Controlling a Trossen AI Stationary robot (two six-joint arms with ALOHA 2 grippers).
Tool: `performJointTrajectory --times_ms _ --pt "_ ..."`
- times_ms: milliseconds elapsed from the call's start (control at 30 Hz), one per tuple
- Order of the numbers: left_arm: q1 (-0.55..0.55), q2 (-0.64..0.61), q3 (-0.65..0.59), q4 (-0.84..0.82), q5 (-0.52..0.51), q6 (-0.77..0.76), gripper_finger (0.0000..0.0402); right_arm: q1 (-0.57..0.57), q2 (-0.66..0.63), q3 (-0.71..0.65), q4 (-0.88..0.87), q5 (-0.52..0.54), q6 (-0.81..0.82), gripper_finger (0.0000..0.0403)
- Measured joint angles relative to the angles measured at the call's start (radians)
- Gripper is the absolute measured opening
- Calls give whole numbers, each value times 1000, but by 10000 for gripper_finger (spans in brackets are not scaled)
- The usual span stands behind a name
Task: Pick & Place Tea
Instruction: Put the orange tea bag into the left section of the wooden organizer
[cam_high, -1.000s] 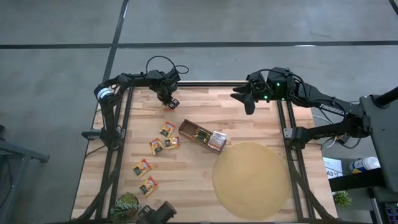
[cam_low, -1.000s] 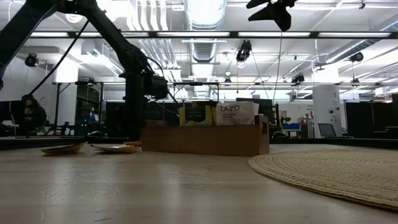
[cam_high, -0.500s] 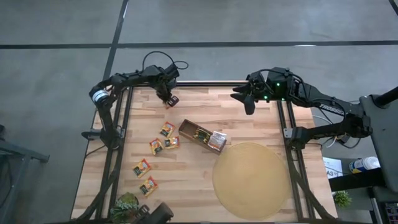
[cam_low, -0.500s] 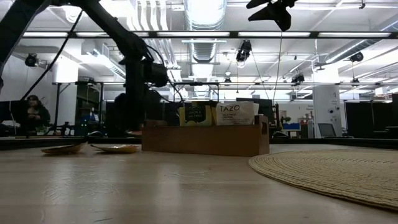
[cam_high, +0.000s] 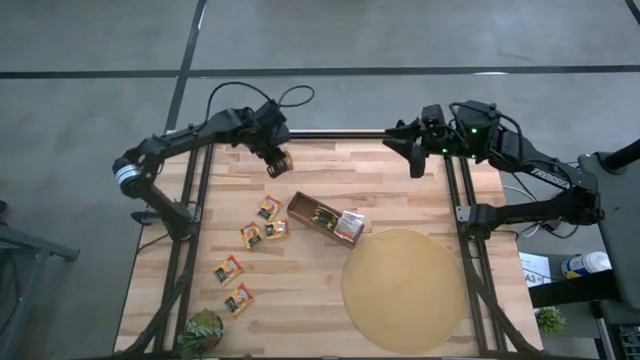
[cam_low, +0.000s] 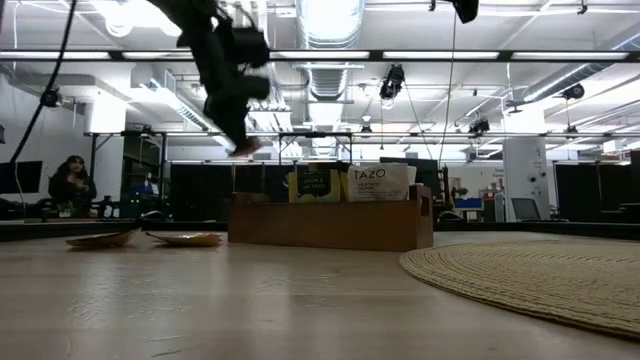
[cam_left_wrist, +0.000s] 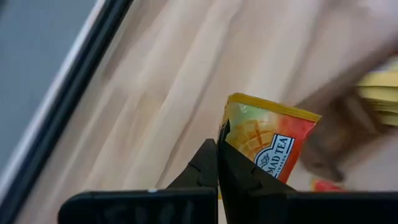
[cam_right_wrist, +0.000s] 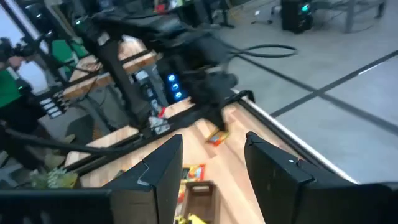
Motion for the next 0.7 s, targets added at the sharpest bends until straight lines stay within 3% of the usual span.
performJointTrajectory --times_ms 133,367,700 --pt "-108 -39 0 50 -24 74 0 0 -9 0 -2 22 0 169" --pt "-297 -31 -10 132 -230 155 0 0 -6 0 -4 37 15 169" --pt "-448 -28 -113 287 -409 104 0 0 -6 -1 -12 37 7 169"
